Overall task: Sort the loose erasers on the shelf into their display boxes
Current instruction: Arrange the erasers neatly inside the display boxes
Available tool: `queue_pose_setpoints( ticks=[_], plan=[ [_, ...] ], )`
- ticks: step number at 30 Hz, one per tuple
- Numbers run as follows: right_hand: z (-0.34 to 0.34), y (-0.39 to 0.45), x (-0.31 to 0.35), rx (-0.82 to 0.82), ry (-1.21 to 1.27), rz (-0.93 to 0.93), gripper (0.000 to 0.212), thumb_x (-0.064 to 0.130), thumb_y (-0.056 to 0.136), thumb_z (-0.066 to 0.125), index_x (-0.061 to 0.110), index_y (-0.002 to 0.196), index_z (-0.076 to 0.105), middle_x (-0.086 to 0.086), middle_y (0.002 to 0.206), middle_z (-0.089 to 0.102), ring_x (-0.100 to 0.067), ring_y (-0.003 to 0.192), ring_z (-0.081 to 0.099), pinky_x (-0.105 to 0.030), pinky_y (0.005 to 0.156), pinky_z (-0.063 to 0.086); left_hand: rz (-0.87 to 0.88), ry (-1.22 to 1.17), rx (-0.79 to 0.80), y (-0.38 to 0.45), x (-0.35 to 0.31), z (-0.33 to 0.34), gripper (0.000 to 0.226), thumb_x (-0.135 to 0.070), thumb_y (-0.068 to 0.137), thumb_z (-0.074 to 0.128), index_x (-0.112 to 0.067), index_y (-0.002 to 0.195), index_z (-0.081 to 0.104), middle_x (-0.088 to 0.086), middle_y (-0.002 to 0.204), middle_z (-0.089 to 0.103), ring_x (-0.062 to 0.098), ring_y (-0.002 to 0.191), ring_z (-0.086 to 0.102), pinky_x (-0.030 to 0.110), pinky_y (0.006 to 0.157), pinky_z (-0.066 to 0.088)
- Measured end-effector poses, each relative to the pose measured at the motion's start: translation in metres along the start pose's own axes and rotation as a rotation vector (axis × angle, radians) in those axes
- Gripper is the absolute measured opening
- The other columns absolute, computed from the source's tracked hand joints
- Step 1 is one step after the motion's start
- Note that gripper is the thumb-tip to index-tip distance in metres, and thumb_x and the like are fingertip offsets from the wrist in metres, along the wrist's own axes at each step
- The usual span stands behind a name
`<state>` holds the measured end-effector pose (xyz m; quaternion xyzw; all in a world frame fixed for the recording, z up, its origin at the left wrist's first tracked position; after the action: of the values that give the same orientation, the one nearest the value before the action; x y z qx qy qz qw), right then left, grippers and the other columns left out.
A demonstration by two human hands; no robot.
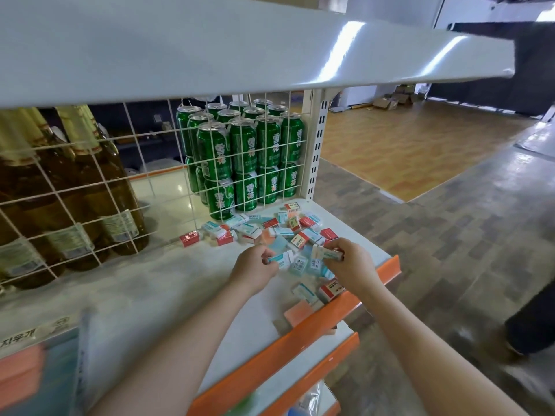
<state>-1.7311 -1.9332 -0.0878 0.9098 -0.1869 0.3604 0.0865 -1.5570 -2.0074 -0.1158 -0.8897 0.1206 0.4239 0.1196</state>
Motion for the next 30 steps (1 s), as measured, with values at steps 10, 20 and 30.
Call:
queue_pose_setpoints(
  ticks=[10, 20, 30],
  plan=[
    [0.015, -0.023, 0.028, 0.016, 0.005, -0.027, 0.010, 0.014, 0.089, 0.057, 0.016, 0.097, 0.052, 0.004, 0.088, 0.054, -0.003, 0.068, 0.047, -0.013, 0.054, 0.034, 0.026, -0.178, -0.080, -0.026, 0.022, -0.032, 0.015, -0.005, 0.086, 0.056, -0.007, 0.098, 0.064, 0.003, 0.082, 0.060, 0.018, 0.079, 0.054, 0.025, 0.072, 0.043],
    [0.033, -0.046, 0.054, 0.096, 0.027, -0.092, 0.029, 0.003, 0.089, 0.050, 0.019, 0.112, 0.051, -0.001, 0.096, 0.058, -0.016, 0.081, 0.056, -0.022, 0.062, 0.045, 0.095, 0.214, -0.117, -0.046, 0.038, -0.059, 0.037, -0.018, 0.097, 0.042, -0.017, 0.133, 0.051, 0.011, 0.126, 0.048, 0.024, 0.114, 0.052, 0.028, 0.097, 0.040],
    [0.040, -0.051, 0.057, 0.060, 0.103, -0.082, 0.020, 0.016, 0.092, 0.055, 0.014, 0.112, 0.055, -0.005, 0.092, 0.063, -0.017, 0.077, 0.061, -0.022, 0.061, 0.053, 0.051, 0.197, -0.132, -0.061, 0.052, -0.070, 0.036, -0.014, 0.095, 0.049, -0.013, 0.131, 0.053, 0.007, 0.131, 0.051, 0.020, 0.116, 0.052, 0.024, 0.097, 0.039]
  ],
)
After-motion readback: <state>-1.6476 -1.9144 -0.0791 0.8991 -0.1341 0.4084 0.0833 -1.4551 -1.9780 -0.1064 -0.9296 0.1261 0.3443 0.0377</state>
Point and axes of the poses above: each hand's wrist, its own y-axis towards the middle knuckle, its own z-axis out of the palm, x = y × z, the point moved 5 cm from there along y, towards the middle knuckle
